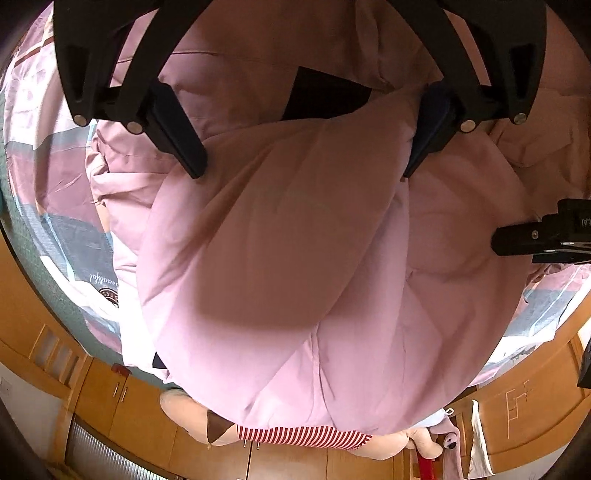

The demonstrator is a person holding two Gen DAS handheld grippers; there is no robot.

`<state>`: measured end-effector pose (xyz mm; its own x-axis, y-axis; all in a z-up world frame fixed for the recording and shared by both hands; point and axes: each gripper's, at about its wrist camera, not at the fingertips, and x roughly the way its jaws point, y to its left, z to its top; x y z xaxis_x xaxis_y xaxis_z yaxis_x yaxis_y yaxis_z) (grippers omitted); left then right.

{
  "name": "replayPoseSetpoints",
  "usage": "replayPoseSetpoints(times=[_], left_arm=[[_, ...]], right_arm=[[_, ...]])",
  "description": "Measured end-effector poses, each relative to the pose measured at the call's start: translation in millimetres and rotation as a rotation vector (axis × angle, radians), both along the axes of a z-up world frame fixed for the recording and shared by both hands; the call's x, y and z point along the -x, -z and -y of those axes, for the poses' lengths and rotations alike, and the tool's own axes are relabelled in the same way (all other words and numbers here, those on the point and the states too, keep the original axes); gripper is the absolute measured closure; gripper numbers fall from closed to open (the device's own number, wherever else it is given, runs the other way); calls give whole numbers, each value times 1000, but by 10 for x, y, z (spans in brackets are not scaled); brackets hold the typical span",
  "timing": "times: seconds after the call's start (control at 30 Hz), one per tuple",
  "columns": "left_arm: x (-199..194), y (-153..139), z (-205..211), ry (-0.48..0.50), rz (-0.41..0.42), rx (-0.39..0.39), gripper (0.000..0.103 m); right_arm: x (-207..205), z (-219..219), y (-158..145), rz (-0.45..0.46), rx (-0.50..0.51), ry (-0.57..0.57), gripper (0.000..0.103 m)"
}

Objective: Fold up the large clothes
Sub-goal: 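Grasp the folded jacket edge with the right gripper beside the left gripper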

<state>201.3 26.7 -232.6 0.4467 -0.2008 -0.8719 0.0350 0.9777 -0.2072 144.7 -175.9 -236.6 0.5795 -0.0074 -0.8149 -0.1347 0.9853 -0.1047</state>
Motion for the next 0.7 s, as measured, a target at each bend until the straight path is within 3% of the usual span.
replayPoseSetpoints(times=[0.7], left_arm=[[23, 46, 129, 0, 11, -48, 2]], right_arm=[[-18, -36, 40, 0, 8, 2, 1]])
